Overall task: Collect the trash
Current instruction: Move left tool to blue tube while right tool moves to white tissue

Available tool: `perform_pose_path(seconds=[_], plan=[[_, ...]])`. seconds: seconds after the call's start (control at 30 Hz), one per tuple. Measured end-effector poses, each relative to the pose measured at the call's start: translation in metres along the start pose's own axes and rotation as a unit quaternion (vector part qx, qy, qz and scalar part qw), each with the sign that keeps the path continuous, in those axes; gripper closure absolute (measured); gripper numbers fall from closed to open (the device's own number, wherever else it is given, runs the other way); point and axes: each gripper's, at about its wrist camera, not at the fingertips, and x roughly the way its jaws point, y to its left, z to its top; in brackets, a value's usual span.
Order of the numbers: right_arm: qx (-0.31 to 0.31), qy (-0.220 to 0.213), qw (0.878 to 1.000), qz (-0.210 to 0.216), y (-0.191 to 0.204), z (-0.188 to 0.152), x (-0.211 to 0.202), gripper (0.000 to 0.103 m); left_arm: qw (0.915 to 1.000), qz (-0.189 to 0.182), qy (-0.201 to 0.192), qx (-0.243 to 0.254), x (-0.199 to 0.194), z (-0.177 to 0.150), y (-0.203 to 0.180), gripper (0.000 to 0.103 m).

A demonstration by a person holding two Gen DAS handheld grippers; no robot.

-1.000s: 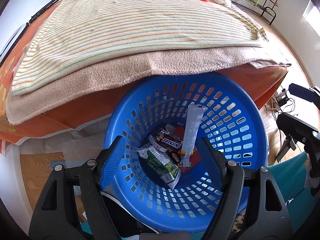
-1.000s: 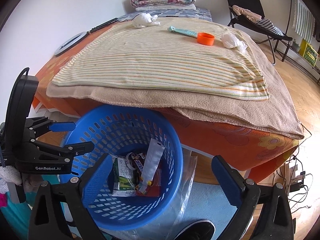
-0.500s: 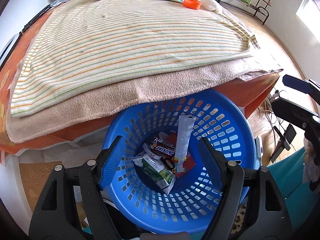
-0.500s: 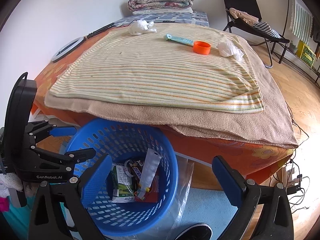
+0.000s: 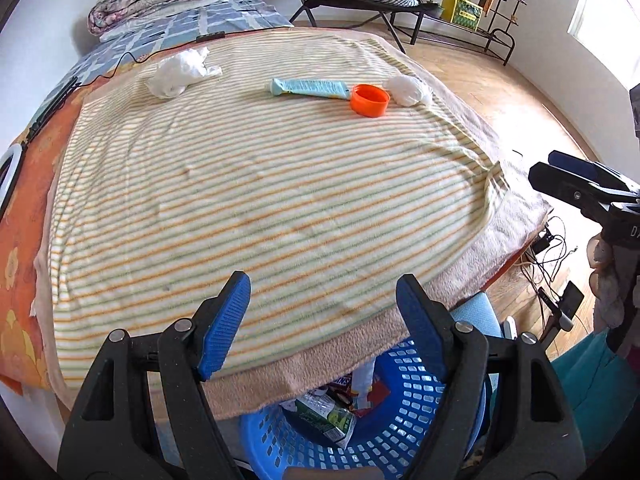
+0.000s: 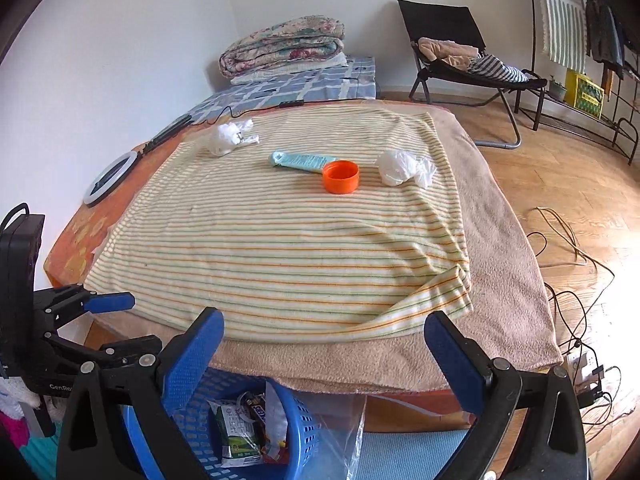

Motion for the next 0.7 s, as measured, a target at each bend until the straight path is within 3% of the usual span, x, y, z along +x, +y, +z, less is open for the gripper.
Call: perform_pose_path(seconds=[0.1, 0.5, 0.7], plan=[[0.011, -0.004, 1.000, -0.017, -0.019, 0.024, 0.007, 0.002, 0.9999, -0.003, -0.012, 0.007, 0.009, 0.031, 0.003, 0.025], [0.064, -0.007, 0.998, -0.016, -0.072, 0.103, 0.058, 0.002, 0.9993, -0.030, -0.018, 0.009, 0.072, 0.159, 0.018, 0.025], [0.100, 0.016, 0.995, 0.015, -0.089, 0.116, 0.092, 0.008, 0.9997, -0.024, -0.003, 0.009, 0.122, 0.205, 0.027, 0.025]])
